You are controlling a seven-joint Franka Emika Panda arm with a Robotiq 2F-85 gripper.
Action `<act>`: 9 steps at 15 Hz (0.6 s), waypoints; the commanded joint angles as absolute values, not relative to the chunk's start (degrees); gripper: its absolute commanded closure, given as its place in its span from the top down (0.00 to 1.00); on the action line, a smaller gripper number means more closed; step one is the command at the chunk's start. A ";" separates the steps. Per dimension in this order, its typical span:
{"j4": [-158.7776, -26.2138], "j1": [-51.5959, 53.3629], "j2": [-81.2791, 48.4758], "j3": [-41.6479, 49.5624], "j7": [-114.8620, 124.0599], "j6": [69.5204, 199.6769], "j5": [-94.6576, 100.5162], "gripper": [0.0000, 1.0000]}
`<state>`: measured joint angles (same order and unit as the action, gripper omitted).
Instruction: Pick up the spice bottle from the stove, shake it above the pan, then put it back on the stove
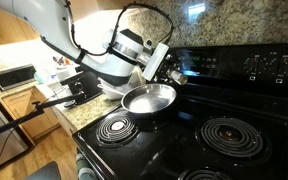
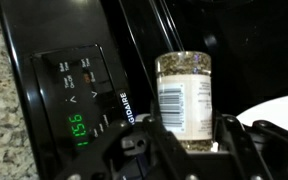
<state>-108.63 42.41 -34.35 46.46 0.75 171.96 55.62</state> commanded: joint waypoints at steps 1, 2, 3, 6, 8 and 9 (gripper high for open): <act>-108.56 46.23 -36.08 49.56 4.65 173.19 58.76 0.18; -108.91 46.48 -35.87 49.47 4.78 173.53 58.95 0.18; -109.33 46.38 -35.37 49.03 4.72 173.85 58.90 0.18; -111.50 41.80 -31.47 43.61 0.16 176.48 54.58 0.18; -112.67 37.63 -29.15 39.21 -2.27 178.60 51.33 0.18; -113.27 35.33 -27.89 36.80 -3.35 179.35 49.78 0.18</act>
<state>-109.73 41.40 -33.86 43.07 1.48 176.46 53.14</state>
